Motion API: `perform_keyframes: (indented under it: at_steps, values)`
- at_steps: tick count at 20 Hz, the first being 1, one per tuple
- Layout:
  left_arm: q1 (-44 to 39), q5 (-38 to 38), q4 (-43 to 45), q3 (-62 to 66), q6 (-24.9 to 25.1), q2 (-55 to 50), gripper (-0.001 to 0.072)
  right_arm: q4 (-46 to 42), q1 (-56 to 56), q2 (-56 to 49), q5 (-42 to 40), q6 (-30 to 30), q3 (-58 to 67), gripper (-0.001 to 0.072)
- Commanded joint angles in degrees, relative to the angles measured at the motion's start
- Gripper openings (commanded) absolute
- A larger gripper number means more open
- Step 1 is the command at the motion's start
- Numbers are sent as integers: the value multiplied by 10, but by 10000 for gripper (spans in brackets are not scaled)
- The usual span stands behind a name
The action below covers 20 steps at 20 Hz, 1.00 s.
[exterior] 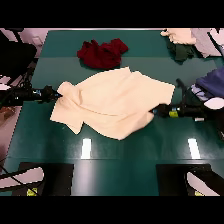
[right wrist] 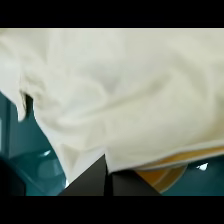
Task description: Fold the shirts.
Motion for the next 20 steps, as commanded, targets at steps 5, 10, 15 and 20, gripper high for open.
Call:
perform_keyframes:
  at_steps: [5,10,15,20]
  values:
    - [0,-9,0,1,0,0,25,59,26,-198,-107,14,127,30]
    - [0,-23,0,1,-1,0,25,70,61,-324,-118,29,244,168]
    - [0,-26,3,1,2,0,25,-10,14,-290,47,25,245,366]
    - [0,-14,7,1,11,0,25,-45,-72,-152,50,9,60,366]
